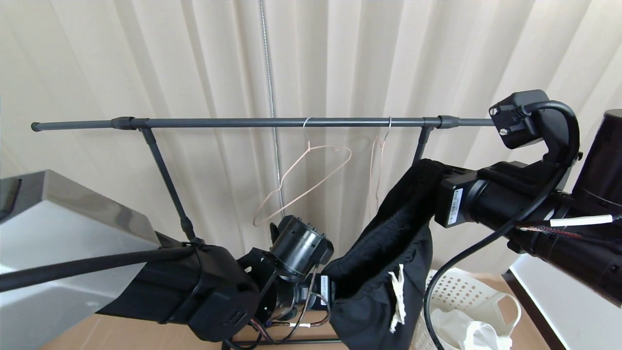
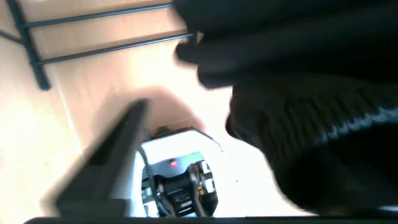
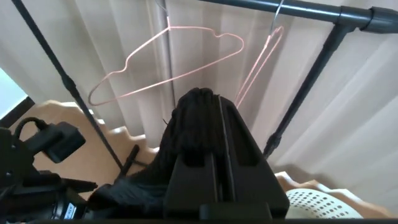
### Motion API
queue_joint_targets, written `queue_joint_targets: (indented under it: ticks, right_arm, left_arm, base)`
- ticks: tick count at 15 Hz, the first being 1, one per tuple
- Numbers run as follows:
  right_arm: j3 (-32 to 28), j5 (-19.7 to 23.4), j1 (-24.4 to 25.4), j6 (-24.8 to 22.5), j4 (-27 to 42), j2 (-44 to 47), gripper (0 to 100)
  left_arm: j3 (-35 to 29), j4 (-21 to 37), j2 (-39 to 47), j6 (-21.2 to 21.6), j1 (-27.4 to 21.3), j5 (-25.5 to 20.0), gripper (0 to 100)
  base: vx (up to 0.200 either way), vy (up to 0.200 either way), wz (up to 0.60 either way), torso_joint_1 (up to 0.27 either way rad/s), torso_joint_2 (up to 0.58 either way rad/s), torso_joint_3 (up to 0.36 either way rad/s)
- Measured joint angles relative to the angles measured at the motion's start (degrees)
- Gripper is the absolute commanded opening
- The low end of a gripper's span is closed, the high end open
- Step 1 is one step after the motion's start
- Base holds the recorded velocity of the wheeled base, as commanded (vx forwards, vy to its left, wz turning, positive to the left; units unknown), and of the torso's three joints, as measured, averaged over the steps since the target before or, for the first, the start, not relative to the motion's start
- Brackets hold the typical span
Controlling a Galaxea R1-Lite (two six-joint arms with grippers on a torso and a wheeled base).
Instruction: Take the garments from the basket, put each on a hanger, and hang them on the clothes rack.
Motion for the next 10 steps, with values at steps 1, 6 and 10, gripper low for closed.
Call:
queue_joint_targets:
  ticks: [1, 6, 10]
  right_arm:
    - [0.0, 0.01, -1.22, -0.22, 0.02, -0.07, 0]
    - [2.69, -0.16, -6.34, -6.39, 0.16, -0.1, 0]
    - [6.28, -0.07, -6.78, -10.39, 1.76, 0.8, 0]
  left_arm:
    - [0.61, -0.02, -0.38, -0.02, -0.11, 0.23, 0]
    - [1.13, 0.69, -7.96, 2.02, 0.05, 0.74, 0]
    - [-2.41, 7.18, -13.92, 6.57, 0.57, 5.25, 0]
  base:
    - [0.0, 0.0, 0.0, 0.0, 0.0, 0.0]
    - [0.0, 0.0, 0.0, 0.0, 0.0, 0.0]
    - [0.0, 0.0, 0.0, 0.0, 0.0, 0.0]
